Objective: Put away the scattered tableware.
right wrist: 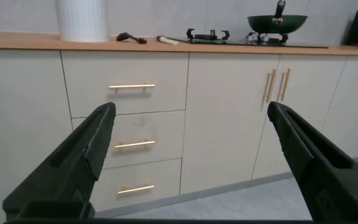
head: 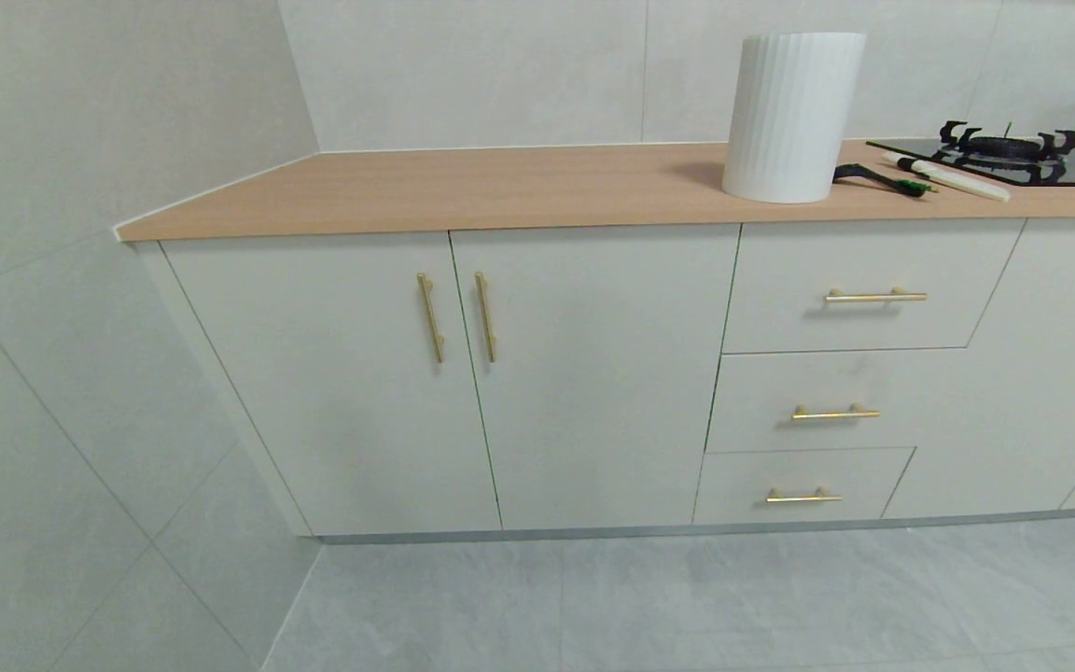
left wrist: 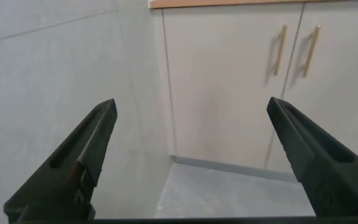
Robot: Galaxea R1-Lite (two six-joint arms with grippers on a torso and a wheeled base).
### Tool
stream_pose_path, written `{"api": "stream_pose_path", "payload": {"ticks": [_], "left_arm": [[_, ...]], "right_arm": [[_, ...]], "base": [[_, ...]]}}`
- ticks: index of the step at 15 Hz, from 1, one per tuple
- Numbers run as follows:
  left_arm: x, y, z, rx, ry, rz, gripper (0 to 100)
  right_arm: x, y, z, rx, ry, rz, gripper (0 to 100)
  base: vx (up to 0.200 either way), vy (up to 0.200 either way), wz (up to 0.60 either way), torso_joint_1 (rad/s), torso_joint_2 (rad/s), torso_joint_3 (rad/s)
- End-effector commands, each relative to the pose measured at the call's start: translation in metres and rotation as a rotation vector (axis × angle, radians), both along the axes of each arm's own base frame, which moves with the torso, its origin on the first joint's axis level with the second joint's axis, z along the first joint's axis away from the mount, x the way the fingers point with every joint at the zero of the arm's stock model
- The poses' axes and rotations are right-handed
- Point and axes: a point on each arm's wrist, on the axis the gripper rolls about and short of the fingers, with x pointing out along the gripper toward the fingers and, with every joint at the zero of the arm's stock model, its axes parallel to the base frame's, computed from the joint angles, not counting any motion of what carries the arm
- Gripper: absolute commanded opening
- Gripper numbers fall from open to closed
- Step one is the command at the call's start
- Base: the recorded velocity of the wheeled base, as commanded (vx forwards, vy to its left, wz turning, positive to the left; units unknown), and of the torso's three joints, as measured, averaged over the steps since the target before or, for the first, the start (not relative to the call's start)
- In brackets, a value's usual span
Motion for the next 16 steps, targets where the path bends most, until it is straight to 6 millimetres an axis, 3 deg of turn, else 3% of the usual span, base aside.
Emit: {"api": "stream_pose_path", "payload": {"ticks": [1,3,6,9,16], "left_arm": [[0.004,-0.002,-0.023,0.013,0.032,0.002,100],[0.015,-0.003,-0.044,0.02,0.087,-0.055,100],[0.028,-0.005,-0.069,0.027,0.095,-0.157,100],[0.029,-0.008,-0.074,-0.023,0.137,-0.271,100],[0.029,-0.008,-0.074,-0.088,0.13,-0.292,100]], "right_arm": [[0.016,0.0,-0.036,0.018,0.104,0.014,100],[0.029,0.002,-0.064,0.032,0.152,0.076,100],[0.031,0.005,-0.071,0.077,0.206,0.236,100],[0.031,0.006,-0.082,0.089,0.323,0.275,100],[0.031,0.007,-0.082,0.094,0.317,0.304,100]], "base": [[0.0,0.0,0.0,0.0,0.0,0.0],[0.0,0.0,0.0,0.0,0.0,0.0],[0.0,0.0,0.0,0.0,0.0,0.0],[0.0,0.0,0.0,0.0,0.0,0.0],[0.0,0.0,0.0,0.0,0.0,0.0]]}}
